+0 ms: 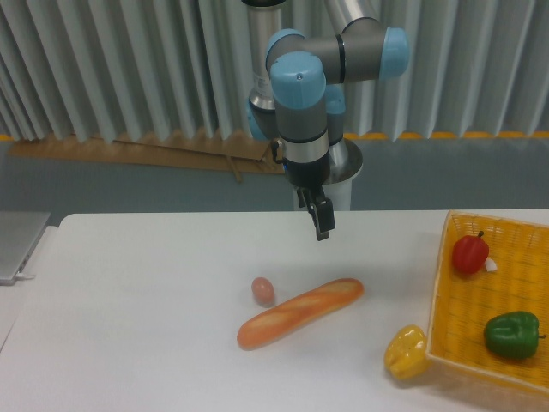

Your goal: Place the red pepper on the table

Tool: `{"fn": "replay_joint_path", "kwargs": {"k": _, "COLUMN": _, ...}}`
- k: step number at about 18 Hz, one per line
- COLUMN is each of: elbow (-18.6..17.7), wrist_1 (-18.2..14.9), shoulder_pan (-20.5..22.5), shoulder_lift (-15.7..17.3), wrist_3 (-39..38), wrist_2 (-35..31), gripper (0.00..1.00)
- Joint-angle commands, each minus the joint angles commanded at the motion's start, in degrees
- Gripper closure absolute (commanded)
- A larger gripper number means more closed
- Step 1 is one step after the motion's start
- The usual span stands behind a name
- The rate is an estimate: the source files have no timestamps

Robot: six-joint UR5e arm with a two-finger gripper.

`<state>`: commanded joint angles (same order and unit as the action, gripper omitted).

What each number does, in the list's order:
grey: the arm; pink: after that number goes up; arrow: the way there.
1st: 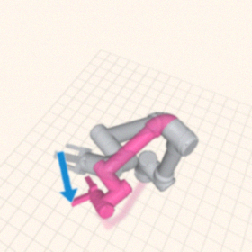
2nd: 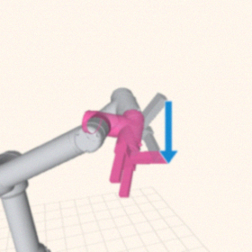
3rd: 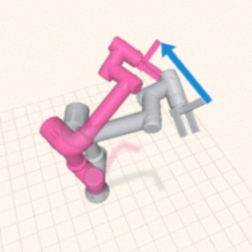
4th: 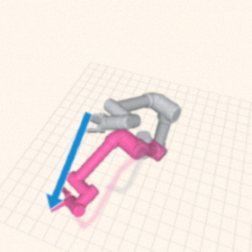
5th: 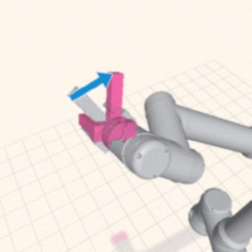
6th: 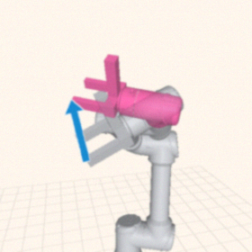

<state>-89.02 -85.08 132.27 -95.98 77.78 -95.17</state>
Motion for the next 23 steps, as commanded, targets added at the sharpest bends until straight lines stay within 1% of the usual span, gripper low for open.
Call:
{"fn": "replay_joint_path", "kwargs": {"k": 15, "elbow": -0.01, "wrist_1": -0.09, "shoulder_pan": 0.36, "shoulder_lift": 0.44, "wrist_3": -0.18, "wrist_2": -0.11, "gripper": 0.0}}
{"fn": "replay_joint_path", "kwargs": {"k": 20, "elbow": 0.07, "wrist_1": -0.09, "shoulder_pan": 0.45, "shoulder_lift": 0.35, "wrist_3": -1.31, "wrist_2": 0.24, "gripper": 0.0}}
{"fn": "replay_joint_path", "kwargs": {"k": 23, "elbow": 0.08, "wrist_1": 0.0, "shoulder_pan": 2.2, "shoulder_lift": 0.44, "wrist_3": -3.08, "wrist_2": 0.6, "gripper": 0.0}}
